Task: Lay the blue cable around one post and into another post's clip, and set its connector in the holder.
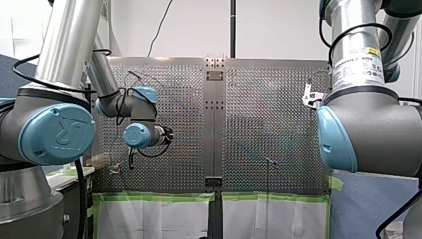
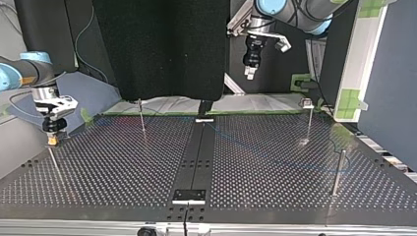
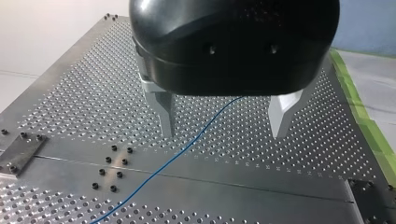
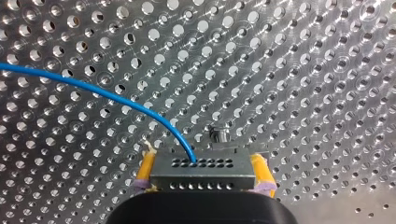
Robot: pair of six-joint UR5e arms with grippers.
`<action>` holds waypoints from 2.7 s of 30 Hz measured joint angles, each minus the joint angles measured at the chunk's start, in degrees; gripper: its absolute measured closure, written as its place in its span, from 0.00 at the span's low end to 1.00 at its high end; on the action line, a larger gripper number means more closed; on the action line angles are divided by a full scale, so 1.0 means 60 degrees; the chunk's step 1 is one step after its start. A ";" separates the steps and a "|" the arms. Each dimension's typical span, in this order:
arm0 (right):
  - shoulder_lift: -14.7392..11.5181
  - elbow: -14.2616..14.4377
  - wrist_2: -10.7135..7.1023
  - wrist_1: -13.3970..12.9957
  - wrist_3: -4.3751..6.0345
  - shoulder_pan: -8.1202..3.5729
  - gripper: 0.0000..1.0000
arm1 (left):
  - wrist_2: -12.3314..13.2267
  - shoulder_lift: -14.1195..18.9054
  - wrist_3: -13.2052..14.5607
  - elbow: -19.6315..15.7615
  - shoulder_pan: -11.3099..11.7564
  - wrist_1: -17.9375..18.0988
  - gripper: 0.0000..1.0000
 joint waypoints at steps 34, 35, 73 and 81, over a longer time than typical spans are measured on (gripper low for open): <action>-0.0001 0.0000 0.0000 0.0000 0.0000 -0.0001 0.00 | 0.0557 0.0012 0.0029 -0.0038 -0.0031 0.0240 0.00; 0.0000 0.0000 -0.0001 0.0000 0.0000 0.0000 0.00 | 0.0557 0.0013 0.0029 -0.0038 -0.0031 0.0241 0.00; -0.0001 -0.0001 -0.0001 0.0000 0.0000 0.0000 0.00 | 0.0556 0.0015 0.0029 -0.0038 -0.0031 0.0243 0.00; -0.0001 -0.0001 -0.0001 0.0000 0.0000 -0.0001 0.00 | 0.0557 0.0015 0.0029 -0.0038 -0.0031 0.0243 0.00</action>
